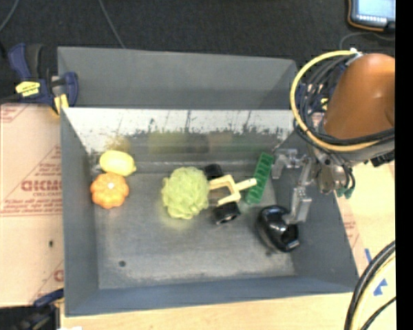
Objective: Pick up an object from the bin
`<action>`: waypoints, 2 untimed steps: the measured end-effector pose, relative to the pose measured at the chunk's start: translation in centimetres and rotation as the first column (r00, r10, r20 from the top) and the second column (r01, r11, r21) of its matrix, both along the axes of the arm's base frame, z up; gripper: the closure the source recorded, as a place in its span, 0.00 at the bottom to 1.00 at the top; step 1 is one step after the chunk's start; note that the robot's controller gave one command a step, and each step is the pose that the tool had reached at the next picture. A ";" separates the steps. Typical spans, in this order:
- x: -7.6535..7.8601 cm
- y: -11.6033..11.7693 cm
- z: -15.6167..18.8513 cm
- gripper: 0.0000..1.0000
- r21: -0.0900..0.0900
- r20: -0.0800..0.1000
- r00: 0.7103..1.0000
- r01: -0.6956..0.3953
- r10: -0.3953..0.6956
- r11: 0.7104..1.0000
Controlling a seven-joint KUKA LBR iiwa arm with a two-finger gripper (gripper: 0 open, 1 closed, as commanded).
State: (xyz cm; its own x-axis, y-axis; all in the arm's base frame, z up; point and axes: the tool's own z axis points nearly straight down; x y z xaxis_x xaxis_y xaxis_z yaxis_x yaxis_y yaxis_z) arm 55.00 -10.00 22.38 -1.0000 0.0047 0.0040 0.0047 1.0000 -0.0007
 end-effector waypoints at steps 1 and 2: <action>0.1 0.0 0.5 0.00 -0.001 0.008 1.000 -0.003 0.003 1.000; 2.5 2.3 -1.6 0.00 -0.001 0.012 0.999 0.046 -0.046 0.999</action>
Offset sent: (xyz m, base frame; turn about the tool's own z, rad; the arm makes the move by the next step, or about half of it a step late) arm 0.0462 0.0504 -0.0417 0.0902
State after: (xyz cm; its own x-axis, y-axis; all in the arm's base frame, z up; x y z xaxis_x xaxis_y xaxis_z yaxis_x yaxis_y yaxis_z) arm 57.54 -7.65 20.74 -0.9987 0.0510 -0.0079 0.0511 0.9987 -0.0019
